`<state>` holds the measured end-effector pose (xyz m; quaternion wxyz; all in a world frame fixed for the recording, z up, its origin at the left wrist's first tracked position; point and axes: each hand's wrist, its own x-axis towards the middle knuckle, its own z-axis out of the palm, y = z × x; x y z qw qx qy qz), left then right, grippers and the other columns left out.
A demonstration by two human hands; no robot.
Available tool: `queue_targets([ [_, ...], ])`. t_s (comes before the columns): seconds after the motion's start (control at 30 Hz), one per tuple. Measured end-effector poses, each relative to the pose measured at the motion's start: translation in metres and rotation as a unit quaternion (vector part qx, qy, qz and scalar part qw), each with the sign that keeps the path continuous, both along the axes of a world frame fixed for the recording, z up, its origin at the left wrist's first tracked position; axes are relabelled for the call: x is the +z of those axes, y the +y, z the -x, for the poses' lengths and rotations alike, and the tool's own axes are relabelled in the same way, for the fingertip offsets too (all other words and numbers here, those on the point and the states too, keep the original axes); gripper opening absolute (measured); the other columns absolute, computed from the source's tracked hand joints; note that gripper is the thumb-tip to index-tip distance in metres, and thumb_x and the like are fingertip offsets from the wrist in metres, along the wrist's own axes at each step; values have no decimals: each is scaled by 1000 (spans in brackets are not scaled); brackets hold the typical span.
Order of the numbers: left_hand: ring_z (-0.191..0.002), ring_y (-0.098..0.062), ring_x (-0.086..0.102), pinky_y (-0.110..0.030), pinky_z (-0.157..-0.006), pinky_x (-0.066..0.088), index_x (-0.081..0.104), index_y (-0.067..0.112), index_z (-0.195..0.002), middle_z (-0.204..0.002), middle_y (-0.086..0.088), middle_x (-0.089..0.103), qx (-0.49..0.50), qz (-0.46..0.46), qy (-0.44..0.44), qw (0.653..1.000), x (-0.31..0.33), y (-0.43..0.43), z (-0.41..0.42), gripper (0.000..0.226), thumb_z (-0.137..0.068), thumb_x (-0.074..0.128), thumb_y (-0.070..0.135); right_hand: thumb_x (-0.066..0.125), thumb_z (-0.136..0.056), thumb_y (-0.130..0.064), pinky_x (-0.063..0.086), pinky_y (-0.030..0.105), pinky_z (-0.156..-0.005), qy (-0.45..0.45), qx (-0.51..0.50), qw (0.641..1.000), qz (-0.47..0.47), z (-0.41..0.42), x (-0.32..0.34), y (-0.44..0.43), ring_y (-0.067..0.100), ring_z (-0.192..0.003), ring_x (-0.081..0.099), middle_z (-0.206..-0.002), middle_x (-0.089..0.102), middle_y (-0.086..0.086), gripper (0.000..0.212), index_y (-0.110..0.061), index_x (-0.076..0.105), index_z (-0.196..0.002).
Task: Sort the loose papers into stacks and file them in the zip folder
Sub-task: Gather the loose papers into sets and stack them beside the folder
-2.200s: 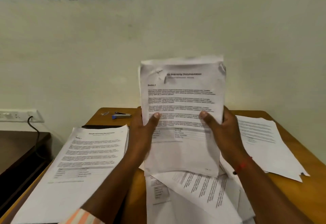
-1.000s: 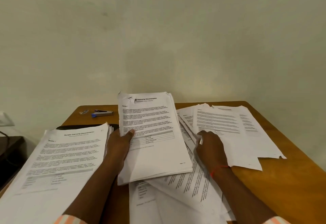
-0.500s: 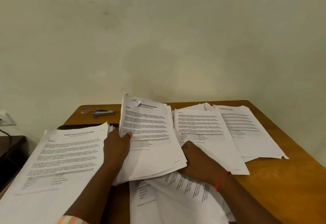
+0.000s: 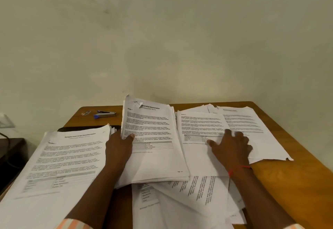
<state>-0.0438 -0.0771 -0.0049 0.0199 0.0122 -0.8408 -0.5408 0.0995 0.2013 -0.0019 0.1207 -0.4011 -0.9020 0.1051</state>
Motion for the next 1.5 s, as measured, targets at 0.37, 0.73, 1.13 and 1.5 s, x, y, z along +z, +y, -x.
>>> queue_targets([
  [0.37, -100, -30, 70, -50, -91, 58, 62, 17, -128, -122, -6, 71, -11, -25, -1, 1000, 0, 1, -4, 32, -99, 64, 30, 73, -90, -13, 45, 33, -95, 256, 22, 934, 247, -1, -8, 34, 31, -114, 61, -123, 68, 11, 31, -6, 66, -119],
  [0.73, -93, -23, 64, -40, -84, 54, 57, 16, -134, -116, -3, 66, -7, -122, -13, 992, -2, -1, 3, 38, -99, 65, 27, 62, -96, -5, 51, 39, -98, 423, 11, 784, 454, -2, 1, 36, 24, -108, 66, -119, 71, 3, 27, -11, 68, -121],
  [1.13, -86, -9, 75, -22, -70, 59, 64, 29, -110, -95, 13, 76, -79, -267, 9, 960, 11, 5, -9, 15, -97, 66, 21, 61, -98, -8, 56, 39, -90, 383, 48, 799, 461, -1, 4, 21, 23, -99, 70, -111, 74, 3, 22, -15, 69, -117],
  [1.5, -102, -23, 74, -51, -91, 59, 63, 32, -119, -115, 0, 75, -119, -266, -46, 955, 1, 18, -18, 25, -97, 68, 21, 61, -99, -16, 61, 38, -83, 308, 206, 745, 555, 3, 10, -37, 25, -102, 73, -111, 76, 9, 21, -12, 70, -118],
])
